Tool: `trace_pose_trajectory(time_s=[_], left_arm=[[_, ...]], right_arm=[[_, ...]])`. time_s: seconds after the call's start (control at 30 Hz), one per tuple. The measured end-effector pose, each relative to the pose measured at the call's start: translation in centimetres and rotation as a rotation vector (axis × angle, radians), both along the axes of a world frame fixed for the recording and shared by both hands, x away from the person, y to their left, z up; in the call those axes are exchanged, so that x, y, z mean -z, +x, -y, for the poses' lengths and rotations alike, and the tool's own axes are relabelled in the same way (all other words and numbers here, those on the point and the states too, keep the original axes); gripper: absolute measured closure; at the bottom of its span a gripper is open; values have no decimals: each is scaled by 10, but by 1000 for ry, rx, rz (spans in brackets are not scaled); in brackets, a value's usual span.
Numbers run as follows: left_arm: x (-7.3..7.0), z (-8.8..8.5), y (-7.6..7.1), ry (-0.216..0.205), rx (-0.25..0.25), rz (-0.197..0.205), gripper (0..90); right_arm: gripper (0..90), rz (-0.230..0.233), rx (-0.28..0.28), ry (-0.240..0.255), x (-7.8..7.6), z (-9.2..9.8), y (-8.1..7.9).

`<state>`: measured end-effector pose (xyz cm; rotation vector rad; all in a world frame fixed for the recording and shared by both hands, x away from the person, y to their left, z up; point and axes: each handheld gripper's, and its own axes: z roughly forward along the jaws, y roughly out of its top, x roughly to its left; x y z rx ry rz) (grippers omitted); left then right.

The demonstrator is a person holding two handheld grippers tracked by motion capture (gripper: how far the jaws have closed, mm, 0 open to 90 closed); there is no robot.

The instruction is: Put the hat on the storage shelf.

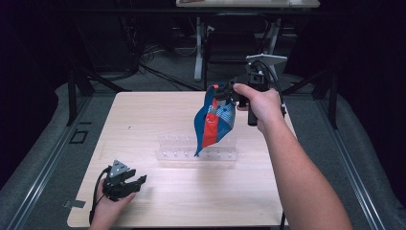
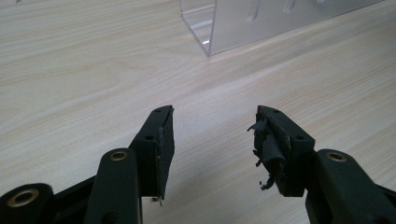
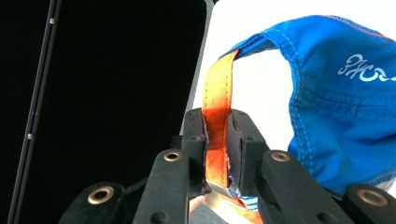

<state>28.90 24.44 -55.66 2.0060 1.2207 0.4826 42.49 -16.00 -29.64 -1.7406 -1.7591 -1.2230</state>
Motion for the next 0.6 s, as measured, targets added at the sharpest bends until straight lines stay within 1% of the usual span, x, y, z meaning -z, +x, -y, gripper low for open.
trace_pose_trajectory(time_s=[0.07,0.1,0.17,0.2,0.23,0.33,0.4,0.47,0.5,0.53,0.6], left_arm=[[0,0,0,2,2,-3,479],[0,1,0,9,8,-1,479],[0,2,0,7,9,1,479],[-1,4,-1,11,15,-6,479],[-1,5,-1,8,17,5,479],[-2,7,-1,4,19,9,479],[-5,10,-3,-15,30,12,479],[-7,12,-4,-15,37,18,480],[-11,17,-5,-28,51,23,479],[-11,17,-5,-28,51,23,480],[-16,23,-6,-34,69,37,480]], right_arm=[[778,-4,0,-2,1,0,0],[778,-6,-3,-5,4,-1,1],[778,-9,-4,-4,5,-1,1],[778,-10,-5,1,7,-2,2],[778,-11,-5,1,8,-2,2],[778,-7,2,5,8,-3,3],[778,-7,1,7,9,-4,3],[778,-5,-1,4,9,-5,3],[778,-4,1,3,11,-6,3],[778,-8,1,5,12,-7,4],[777,-11,-9,4,14,-8,4]])
